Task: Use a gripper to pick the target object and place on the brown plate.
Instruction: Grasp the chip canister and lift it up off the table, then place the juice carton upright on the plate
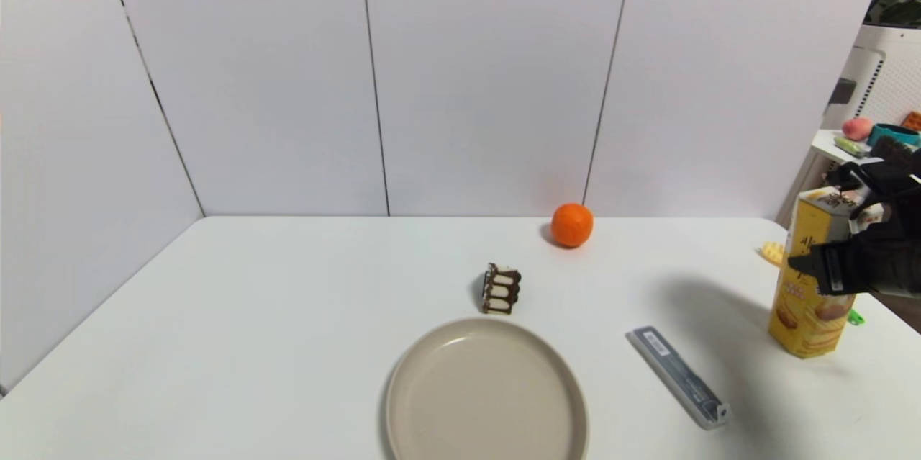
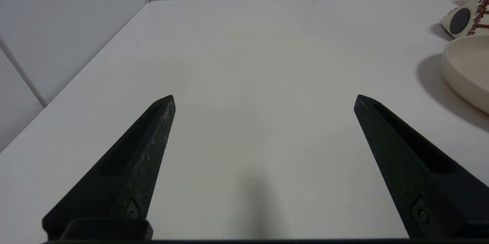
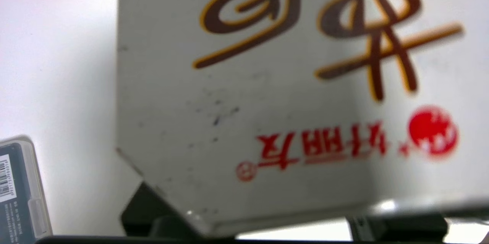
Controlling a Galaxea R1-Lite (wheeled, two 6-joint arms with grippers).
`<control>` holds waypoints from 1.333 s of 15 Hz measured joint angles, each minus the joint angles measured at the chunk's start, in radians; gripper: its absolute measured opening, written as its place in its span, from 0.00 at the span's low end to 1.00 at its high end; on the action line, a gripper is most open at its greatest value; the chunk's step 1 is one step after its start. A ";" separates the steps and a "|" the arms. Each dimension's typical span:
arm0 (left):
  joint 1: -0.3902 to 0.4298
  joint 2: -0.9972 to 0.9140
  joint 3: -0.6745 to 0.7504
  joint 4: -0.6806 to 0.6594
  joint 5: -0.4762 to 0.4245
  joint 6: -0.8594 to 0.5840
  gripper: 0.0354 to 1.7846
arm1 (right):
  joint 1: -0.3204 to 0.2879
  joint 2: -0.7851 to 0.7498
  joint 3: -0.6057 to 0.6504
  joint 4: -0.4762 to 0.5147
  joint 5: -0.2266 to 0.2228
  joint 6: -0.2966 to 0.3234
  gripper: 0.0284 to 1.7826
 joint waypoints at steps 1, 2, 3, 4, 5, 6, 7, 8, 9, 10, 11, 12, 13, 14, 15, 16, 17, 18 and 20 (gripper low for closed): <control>0.000 0.000 0.000 0.000 0.000 0.000 0.94 | 0.000 -0.002 0.002 0.000 0.000 0.000 0.48; 0.000 0.000 0.000 0.000 0.000 0.000 0.94 | 0.000 -0.005 0.004 0.005 0.000 0.000 0.47; 0.000 0.000 0.000 0.000 0.000 0.000 0.94 | 0.000 -0.009 0.002 0.012 0.000 0.000 0.47; 0.000 0.000 0.000 0.000 0.000 0.000 0.94 | 0.002 -0.015 -0.004 0.021 0.001 0.004 0.47; 0.000 0.000 0.000 0.000 0.000 0.000 0.94 | 0.007 -0.024 -0.019 0.025 0.004 0.008 0.47; 0.000 0.000 0.000 0.000 0.000 0.000 0.94 | 0.020 -0.037 -0.039 0.041 0.012 0.013 0.47; 0.000 0.000 0.000 0.000 0.000 0.000 0.94 | 0.044 -0.052 -0.066 0.069 0.027 0.024 0.47; 0.000 0.000 0.000 0.000 0.000 0.000 0.94 | 0.077 -0.066 -0.092 0.099 0.035 0.043 0.47; 0.000 0.000 0.000 0.000 0.000 0.000 0.94 | 0.119 -0.077 -0.120 0.128 0.039 0.066 0.47; 0.000 0.000 0.000 0.000 0.000 0.000 0.94 | 0.175 -0.087 -0.152 0.159 0.041 0.096 0.47; 0.000 0.000 0.000 0.000 0.000 0.000 0.94 | 0.233 -0.095 -0.181 0.187 0.041 0.123 0.47; 0.000 0.000 0.000 0.000 0.000 0.000 0.94 | 0.293 -0.100 -0.208 0.213 0.042 0.150 0.47; 0.000 0.000 0.000 0.000 0.000 0.000 0.94 | 0.357 -0.105 -0.232 0.240 0.042 0.177 0.47; 0.000 0.000 0.000 0.000 0.000 0.000 0.94 | 0.414 -0.109 -0.249 0.258 0.043 0.196 0.47; 0.000 0.000 0.000 0.000 0.000 0.000 0.94 | 0.472 -0.111 -0.262 0.268 0.042 0.214 0.47; 0.000 0.000 0.000 0.000 0.000 0.001 0.94 | 0.535 -0.112 -0.271 0.273 0.041 0.234 0.47; 0.000 0.000 0.000 0.000 0.000 0.000 0.94 | 0.593 -0.111 -0.277 0.276 0.038 0.246 0.47; 0.000 0.000 0.000 0.000 0.000 0.000 0.94 | 0.650 -0.108 -0.281 0.276 0.035 0.256 0.47; 0.000 0.000 0.000 0.000 0.000 0.000 0.94 | 0.744 -0.095 -0.283 0.277 0.025 0.263 0.47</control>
